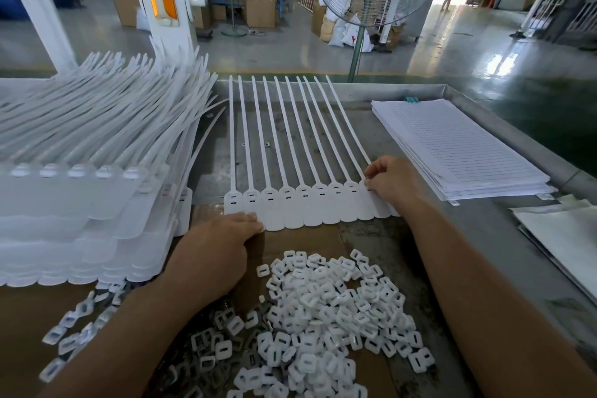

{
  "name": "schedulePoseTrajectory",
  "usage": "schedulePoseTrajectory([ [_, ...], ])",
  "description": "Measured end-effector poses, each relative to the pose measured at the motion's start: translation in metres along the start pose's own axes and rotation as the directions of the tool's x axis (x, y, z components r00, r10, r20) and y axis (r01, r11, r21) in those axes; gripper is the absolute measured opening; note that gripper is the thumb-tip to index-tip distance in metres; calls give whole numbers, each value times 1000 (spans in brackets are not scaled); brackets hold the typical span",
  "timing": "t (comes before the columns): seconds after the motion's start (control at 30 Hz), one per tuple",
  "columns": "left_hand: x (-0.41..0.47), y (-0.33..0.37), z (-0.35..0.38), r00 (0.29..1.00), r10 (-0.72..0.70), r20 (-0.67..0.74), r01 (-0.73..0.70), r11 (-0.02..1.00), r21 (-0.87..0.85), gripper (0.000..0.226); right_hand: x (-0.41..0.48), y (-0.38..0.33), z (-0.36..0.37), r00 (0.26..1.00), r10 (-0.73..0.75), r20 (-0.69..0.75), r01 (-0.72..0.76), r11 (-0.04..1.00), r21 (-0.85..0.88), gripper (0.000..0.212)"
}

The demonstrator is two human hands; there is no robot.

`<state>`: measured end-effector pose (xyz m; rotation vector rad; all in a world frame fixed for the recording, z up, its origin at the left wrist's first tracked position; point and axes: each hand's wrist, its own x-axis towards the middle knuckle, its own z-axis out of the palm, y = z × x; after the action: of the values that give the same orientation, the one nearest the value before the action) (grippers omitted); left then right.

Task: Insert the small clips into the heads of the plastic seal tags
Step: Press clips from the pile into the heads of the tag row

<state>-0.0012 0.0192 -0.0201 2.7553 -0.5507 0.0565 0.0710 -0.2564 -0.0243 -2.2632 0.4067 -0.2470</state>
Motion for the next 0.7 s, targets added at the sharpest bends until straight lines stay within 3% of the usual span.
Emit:
schedulePoseTrajectory([
  [0.33,1,1,0,1000,3,27,-2,1000,-10,55,-39,0,-27,985,-155,73,152,987,45,10],
  [0.5,2,-2,1,999,-11,31,12,1000,-8,55,-72,-22,-46,871,-285,401,308,951,6,11],
  [0.6,3,-2,2,999,-16,28,16,1000,-12,55,-78,-30,-44,765,-274,582,398,913,-93,12],
  [0.7,3,-3,3,999,-18,30,19,1000,-15,55,-80,-29,-36,730,-220,647,421,890,-174,11],
])
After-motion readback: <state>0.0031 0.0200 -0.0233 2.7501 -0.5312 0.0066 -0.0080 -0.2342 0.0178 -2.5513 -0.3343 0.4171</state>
